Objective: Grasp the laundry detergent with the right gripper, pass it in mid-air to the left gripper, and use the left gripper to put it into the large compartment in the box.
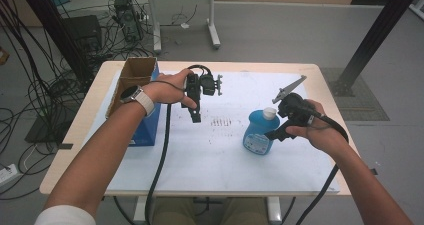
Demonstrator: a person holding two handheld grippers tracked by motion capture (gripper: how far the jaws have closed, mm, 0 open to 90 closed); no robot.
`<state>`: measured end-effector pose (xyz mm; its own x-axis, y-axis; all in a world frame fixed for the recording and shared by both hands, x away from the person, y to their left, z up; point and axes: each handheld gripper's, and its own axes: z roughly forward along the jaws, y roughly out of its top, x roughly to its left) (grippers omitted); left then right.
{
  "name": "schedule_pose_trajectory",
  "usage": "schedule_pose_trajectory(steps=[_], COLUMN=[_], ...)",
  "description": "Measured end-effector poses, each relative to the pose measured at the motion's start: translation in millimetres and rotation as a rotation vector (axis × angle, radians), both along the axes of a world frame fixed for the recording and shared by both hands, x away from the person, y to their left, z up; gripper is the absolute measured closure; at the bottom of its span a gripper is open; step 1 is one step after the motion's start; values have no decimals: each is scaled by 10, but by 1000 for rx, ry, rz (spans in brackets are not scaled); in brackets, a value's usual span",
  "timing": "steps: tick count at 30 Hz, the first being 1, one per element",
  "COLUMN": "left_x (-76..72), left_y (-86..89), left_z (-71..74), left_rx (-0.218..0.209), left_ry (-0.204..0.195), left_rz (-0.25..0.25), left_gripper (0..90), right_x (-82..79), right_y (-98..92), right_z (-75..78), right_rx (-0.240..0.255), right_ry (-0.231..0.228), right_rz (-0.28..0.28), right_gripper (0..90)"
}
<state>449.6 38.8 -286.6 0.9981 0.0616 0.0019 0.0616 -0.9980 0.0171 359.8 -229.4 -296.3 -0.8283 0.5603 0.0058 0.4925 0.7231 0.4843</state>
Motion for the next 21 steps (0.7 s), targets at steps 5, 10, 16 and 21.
schedule_pose_trajectory(steps=[5,10,16,21], left_x=[3,5,3,3], left_y=[1,10,12,10], left_z=[1,-1,0,-7], left_rx=[1,0,-1,-1], left_ry=[0,0,0,-1], left_rz=[-1,1,4,2], left_gripper=[106,106,106,106], right_x=[3,7,10,12], right_y=[-1,1,9,8], right_z=[-1,-3,-2,3], right_rx=[1,3,0,0], right_ry=[0,1,2,1], right_rz=[-1,0,2,5], right_gripper=[68,68,68,68])
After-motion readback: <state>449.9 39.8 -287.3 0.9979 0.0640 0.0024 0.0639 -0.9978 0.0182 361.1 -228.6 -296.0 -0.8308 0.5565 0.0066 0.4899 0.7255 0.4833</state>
